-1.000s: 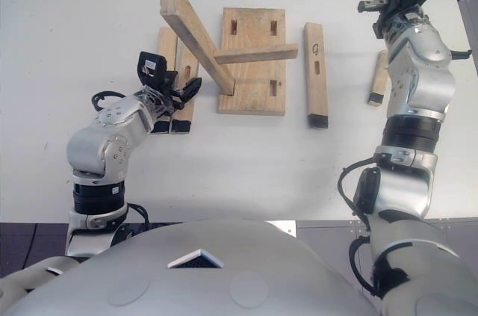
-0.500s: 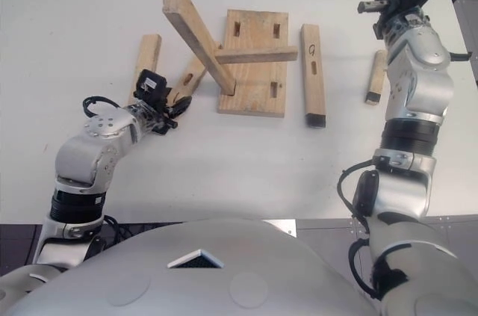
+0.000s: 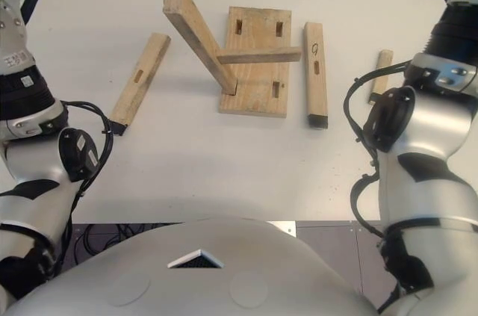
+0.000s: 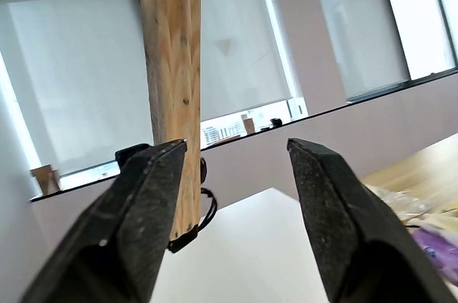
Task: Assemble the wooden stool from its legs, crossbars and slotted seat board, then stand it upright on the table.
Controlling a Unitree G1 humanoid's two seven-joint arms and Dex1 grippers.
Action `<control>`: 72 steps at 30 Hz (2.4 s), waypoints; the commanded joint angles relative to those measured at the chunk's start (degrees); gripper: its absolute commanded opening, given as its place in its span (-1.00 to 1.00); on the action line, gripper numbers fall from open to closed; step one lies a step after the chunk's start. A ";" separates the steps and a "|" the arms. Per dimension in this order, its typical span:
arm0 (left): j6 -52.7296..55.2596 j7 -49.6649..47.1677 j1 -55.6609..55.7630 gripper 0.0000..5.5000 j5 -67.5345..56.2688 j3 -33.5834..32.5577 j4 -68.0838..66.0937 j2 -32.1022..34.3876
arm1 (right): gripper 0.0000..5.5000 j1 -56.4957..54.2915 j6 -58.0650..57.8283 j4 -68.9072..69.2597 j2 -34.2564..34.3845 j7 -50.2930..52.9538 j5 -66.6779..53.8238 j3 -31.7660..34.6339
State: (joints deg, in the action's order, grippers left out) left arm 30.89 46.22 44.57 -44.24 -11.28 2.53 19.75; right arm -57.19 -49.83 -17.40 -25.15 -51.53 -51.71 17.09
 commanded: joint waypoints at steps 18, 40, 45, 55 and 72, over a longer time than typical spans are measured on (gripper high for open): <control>5.79 11.32 -4.72 -0.28 -4.09 8.85 3.14 1.47 | 0.34 -1.45 -18.06 5.84 -4.07 -10.47 -16.81 1.34; 9.70 8.32 -2.31 -0.28 -4.04 9.21 -0.18 1.53 | -0.13 -8.19 -16.50 1.90 -3.98 -6.34 -14.64 2.66; 5.97 5.69 0.61 0.03 -1.45 7.78 -4.83 -0.22 | -0.14 -10.68 -8.24 2.23 -5.30 -2.62 -6.04 0.09; 4.20 -7.21 -10.15 0.28 0.32 -0.12 1.65 0.40 | -0.26 2.47 1.75 5.29 -18.80 -6.17 9.78 -2.66; 5.91 -9.17 -13.55 0.28 -0.80 -1.82 -3.34 1.41 | -0.26 30.88 -1.36 13.52 -8.33 -3.29 -0.64 3.89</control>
State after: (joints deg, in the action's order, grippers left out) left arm 36.12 36.70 29.90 -45.40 -13.10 0.38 20.34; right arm -26.45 -51.96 -4.10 -35.10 -56.05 -50.27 18.98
